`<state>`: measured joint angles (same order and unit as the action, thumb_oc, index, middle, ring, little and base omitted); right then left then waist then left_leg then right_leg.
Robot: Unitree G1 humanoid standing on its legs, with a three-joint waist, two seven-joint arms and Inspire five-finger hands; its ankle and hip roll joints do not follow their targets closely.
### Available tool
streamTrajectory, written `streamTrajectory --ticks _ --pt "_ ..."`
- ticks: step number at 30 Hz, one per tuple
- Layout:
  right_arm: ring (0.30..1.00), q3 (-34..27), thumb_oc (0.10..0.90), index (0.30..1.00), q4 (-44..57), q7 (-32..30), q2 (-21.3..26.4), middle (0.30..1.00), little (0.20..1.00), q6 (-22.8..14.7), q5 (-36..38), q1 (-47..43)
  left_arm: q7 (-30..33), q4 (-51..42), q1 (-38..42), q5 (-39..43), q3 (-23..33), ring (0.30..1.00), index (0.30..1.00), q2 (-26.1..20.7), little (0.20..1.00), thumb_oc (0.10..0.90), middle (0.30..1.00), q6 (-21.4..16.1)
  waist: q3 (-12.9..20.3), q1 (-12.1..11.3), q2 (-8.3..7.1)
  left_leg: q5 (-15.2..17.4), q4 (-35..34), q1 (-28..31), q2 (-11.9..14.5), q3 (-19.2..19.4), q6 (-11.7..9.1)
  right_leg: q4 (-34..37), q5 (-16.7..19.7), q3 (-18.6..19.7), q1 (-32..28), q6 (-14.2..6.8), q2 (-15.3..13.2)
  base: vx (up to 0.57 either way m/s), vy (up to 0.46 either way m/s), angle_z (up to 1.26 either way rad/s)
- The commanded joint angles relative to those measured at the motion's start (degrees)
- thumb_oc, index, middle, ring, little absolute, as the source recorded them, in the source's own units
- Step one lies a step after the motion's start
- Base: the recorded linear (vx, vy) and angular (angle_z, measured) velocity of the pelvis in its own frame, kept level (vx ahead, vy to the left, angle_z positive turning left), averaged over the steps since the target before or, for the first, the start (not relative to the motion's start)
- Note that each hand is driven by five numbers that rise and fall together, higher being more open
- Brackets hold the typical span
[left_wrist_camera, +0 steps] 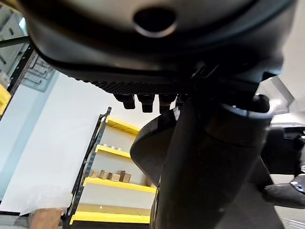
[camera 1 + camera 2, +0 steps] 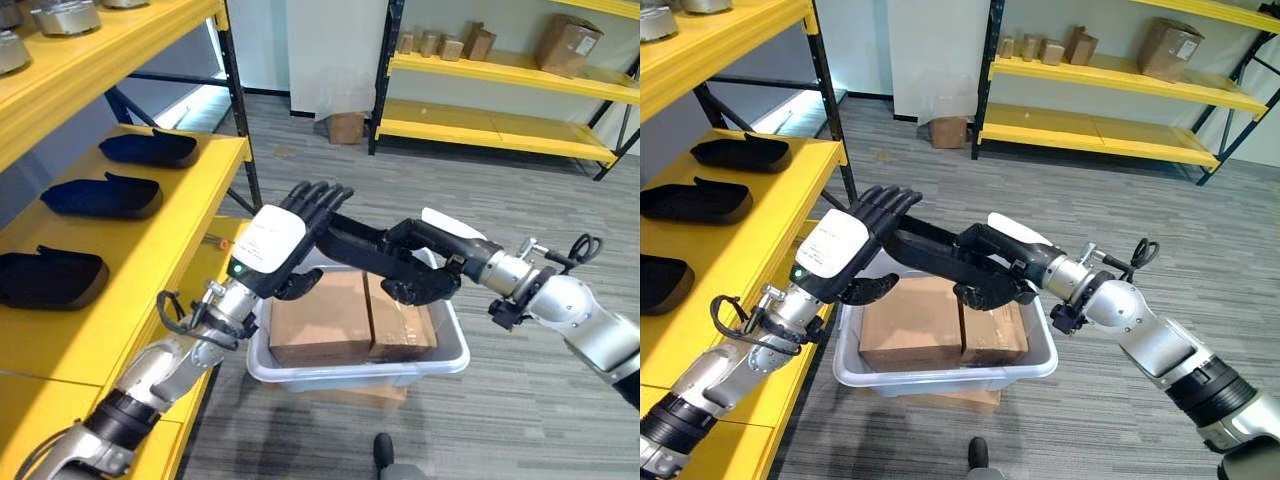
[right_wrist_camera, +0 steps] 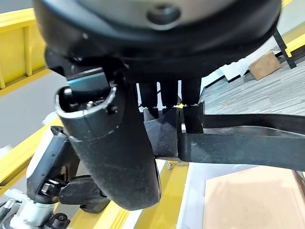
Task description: Move parts from the plastic box to the shelf.
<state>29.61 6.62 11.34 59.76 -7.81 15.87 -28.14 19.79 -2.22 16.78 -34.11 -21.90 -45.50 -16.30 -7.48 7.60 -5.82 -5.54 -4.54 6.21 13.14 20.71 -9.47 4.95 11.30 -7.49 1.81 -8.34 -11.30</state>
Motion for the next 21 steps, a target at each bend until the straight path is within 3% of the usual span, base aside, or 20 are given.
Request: streamTrajectory --ticks 1,16,17,18,21 --pt "0.3 -3.93 0.4 0.3 6.85 -4.81 0.47 0.3 0.3 -7.31 4.47 -9.61 5.04 -2.38 6.13 3.07 4.52 1.0 1.0 -1.87 1.0 0.9 1.0 -0.82 1.99 -1.06 -2.16 4.16 -0.46 4.02 2.56 -0.09 -1.12 -1.53 -2.25 -1.63 -2.1 -6.09 -5.41 0.01 0.003 -0.06" --pt "0.3 -2.79 0.4 0.3 10.81 -3.39 0.11 0.3 0.3 -8.26 6.65 -10.43 5.41 -2.7 9.11 3.81 2.92 1.0 1.0 -1.29 1.0 0.9 1.0 -1.26 1.88 -0.47 -2.29 4.13 -0.46 4.05 2.63 -0.07 -1.07 -1.58 -2.61 -1.15 -2.14 -5.89 -5.21 0.0 0.0 -0.02" --pt "0.3 -2.75 0.4 0.3 10.94 -3.33 0.06 0.3 0.3 -8.31 6.68 -10.56 5.39 -2.79 9.19 3.64 2.72 0.684 0.684 -1.34 0.684 0.675 0.684 -1.36 1.9 -0.46 -2.31 4.17 -0.46 4.07 2.63 -0.03 -1.05 -1.56 -2.62 -1.17 -2.13 -5.92 -5.19 0.0 0.0 0.0" --pt "0.3 -2.68 0.4 0.3 10.97 -3.26 0.07 0.3 0.3 -8.3 6.66 -10.6 5.4 -2.9 9.19 3.48 2.59 0.3 0.3 -1.35 0.3 0.4 0.3 -1.38 1.91 -0.44 -2.31 4.18 -0.46 4.09 2.59 -0.03 -1.03 -1.57 -2.62 -1.15 -2.15 -5.92 -5.21 0.0 0.0 0.0" --pt "0.3 -2.62 0.4 0.3 11.01 -3.37 0.1 0.3 0.3 -8.4 6.69 -10.6 5.28 -3.02 9.31 3.26 2.13 0.3 0.3 -1.43 0.3 0.4 0.3 -1.47 1.97 -0.38 -2.26 4.25 -0.46 4.13 2.53 -0.1 -0.99 -1.54 -2.58 -1.03 -2.2 -5.93 -5.29 0.0 0.0 0.0"
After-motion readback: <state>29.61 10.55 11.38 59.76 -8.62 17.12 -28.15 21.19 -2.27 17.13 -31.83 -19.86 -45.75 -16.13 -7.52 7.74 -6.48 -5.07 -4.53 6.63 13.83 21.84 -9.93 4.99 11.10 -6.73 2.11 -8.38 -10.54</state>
